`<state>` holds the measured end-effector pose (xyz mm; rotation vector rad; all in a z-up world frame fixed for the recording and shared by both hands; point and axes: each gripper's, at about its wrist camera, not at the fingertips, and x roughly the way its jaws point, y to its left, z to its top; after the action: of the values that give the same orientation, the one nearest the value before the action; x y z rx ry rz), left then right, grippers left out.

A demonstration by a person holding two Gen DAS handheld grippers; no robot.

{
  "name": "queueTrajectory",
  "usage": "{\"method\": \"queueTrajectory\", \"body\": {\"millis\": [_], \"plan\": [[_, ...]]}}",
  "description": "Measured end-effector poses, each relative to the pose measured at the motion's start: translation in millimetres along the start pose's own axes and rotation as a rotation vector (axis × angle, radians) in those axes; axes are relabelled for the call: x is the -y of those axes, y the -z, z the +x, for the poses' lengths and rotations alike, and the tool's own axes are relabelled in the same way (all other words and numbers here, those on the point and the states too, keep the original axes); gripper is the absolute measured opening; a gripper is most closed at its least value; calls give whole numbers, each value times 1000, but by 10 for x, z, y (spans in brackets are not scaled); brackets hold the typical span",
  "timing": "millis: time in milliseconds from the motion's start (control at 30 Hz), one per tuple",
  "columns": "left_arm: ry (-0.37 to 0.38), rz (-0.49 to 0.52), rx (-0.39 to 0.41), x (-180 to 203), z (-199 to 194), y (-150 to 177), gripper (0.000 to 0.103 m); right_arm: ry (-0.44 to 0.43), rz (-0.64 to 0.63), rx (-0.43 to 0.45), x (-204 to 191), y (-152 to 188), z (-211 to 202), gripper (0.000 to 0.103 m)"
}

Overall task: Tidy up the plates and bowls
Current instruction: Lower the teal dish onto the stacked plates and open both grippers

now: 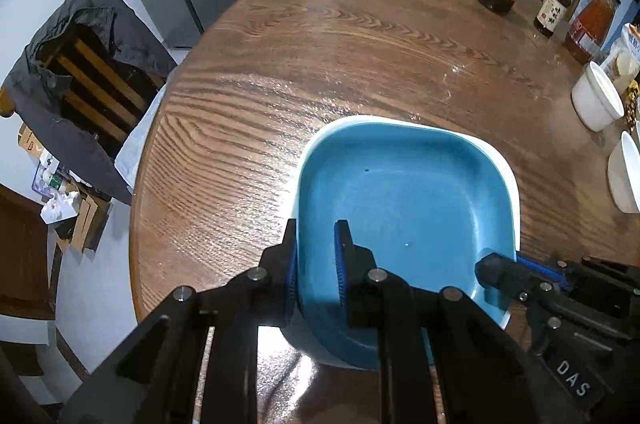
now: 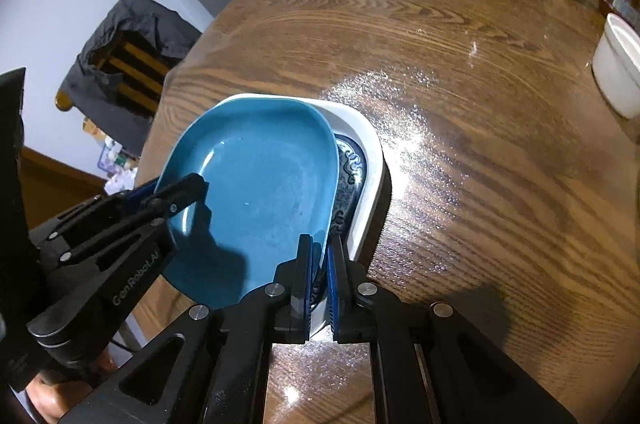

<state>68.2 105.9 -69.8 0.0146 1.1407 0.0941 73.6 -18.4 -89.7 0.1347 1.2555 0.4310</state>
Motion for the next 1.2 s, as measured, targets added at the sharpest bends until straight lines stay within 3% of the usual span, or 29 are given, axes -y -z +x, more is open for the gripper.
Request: {"method": "queueTrajectory", "body": {"millis": [367, 1033, 1200], "plan": [[8, 21, -4, 55, 30, -21, 17, 52, -19, 31, 4, -71, -12, 8], [30, 4, -10, 45, 35, -47, 18, 64, 6, 32, 20, -66, -36, 8], [49, 0, -11, 32, 20, -48, 27, 69, 2, 34, 15, -71, -43, 8]]}}
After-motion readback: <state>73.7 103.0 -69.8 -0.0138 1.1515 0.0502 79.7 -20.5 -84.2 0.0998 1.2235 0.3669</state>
